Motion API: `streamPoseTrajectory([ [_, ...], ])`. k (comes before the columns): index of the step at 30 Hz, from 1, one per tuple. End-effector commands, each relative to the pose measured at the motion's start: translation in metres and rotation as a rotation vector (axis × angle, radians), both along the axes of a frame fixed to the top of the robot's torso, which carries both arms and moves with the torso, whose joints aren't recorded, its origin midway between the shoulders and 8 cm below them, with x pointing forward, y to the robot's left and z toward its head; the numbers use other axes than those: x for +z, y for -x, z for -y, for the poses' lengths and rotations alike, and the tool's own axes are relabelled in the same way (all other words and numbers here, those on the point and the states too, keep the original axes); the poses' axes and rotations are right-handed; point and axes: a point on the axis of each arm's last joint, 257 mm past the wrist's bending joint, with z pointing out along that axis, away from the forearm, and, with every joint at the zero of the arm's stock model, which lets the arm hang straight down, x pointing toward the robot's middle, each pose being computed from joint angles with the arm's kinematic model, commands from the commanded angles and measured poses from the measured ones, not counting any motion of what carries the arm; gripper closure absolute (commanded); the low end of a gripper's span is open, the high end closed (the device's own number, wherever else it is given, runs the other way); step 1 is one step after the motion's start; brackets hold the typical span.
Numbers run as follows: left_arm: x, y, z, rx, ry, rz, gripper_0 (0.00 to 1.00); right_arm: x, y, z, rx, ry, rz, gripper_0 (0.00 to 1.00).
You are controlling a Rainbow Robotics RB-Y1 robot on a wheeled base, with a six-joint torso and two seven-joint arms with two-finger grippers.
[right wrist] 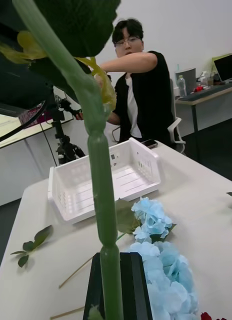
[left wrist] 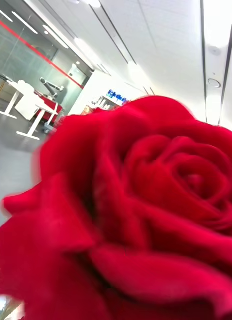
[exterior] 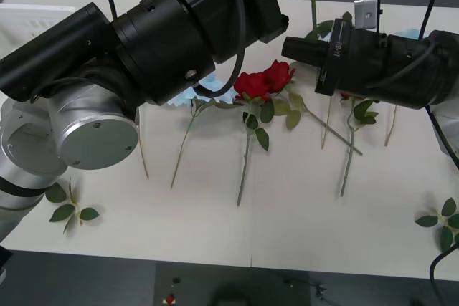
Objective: Put the red flowers into the right box and the blue flowers into the left box
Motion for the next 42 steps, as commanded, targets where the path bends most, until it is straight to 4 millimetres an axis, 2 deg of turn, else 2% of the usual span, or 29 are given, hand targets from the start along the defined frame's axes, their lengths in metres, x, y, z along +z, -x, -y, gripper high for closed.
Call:
streamPoseTrajectory([
  [1,0.014,0.003,-0.001,0.005,-0.006,0.058,1.00,0.019,0.004,-0.005,0.017,0.001,0.047,1.00],
  [2,0.013,0.003,-0.001,0.005,-0.006,0.056,1.00,0.019,0.003,-0.005,0.017,0.001,0.046,1.00],
  [3,0.010,0.001,-0.003,0.011,-0.012,0.056,0.88,0.020,0.003,-0.004,0.015,0.000,0.046,1.00],
  [4,0.007,-0.001,-0.005,0.020,-0.019,0.054,0.65,0.020,0.003,-0.004,0.015,0.001,0.046,1.00],
  [6,0.001,-0.004,-0.010,0.030,-0.032,0.048,0.46,0.021,0.003,-0.002,0.014,0.001,0.049,1.00],
  [7,-0.002,-0.006,-0.012,0.035,-0.039,0.045,0.42,0.022,0.003,-0.001,0.012,0.000,0.050,1.00],
  [13,-0.028,-0.018,-0.046,0.094,-0.056,0.019,0.40,0.027,-0.003,0.018,-0.022,0.008,0.060,1.00],
  [16,-0.050,-0.027,-0.074,0.147,-0.092,-0.006,0.40,0.029,-0.009,0.039,-0.060,0.043,0.072,1.00],
  [18,-0.072,-0.035,-0.098,0.196,-0.137,-0.037,0.39,0.031,-0.016,0.063,-0.107,0.082,0.084,1.00],
  [19,-0.077,-0.036,-0.104,0.206,-0.147,-0.046,0.40,0.032,-0.017,0.069,-0.120,0.094,0.089,1.00],
  [21,-0.100,-0.045,-0.131,0.256,-0.192,-0.087,0.39,0.030,-0.024,0.099,-0.176,0.160,0.094,1.00],
  [24,-0.129,-0.055,-0.156,0.303,-0.242,-0.138,0.40,0.029,-0.031,0.138,-0.255,0.201,-0.013,1.00],
  [31,-0.194,-0.093,-0.218,0.432,-0.338,-0.284,0.40,0.012,-0.043,0.260,-0.499,0.273,-0.380,1.00],
  [32,-0.206,-0.101,-0.232,0.460,-0.367,-0.318,0.39,0.007,-0.043,0.284,-0.547,0.288,-0.437,1.00],
  [33,-0.212,-0.105,-0.239,0.475,-0.380,-0.337,0.40,0.003,-0.042,0.295,-0.570,0.295,-0.467,1.00],
  [38,-0.260,-0.134,-0.282,0.561,-0.507,-0.489,0.40,-0.019,-0.030,0.397,-0.791,0.285,-0.715,1.00],
  [39,-0.263,-0.135,-0.284,0.565,-0.516,-0.502,0.40,-0.022,-0.028,0.408,-0.818,0.284,-0.736,1.00],
  [40,-0.270,-0.139,-0.291,0.576,-0.539,-0.536,0.40,-0.030,-0.021,0.435,-0.882,0.288,-0.785,1.00],
  [41,-0.274,-0.140,-0.294,0.580,-0.548,-0.551,0.40,-0.034,-0.018,0.447,-0.910,0.294,-0.801,1.00],
  [42,-0.279,-0.144,-0.299,0.590,-0.561,-0.578,0.40,-0.039,-0.013,0.466,-0.959,0.307,-0.821,1.00],
])
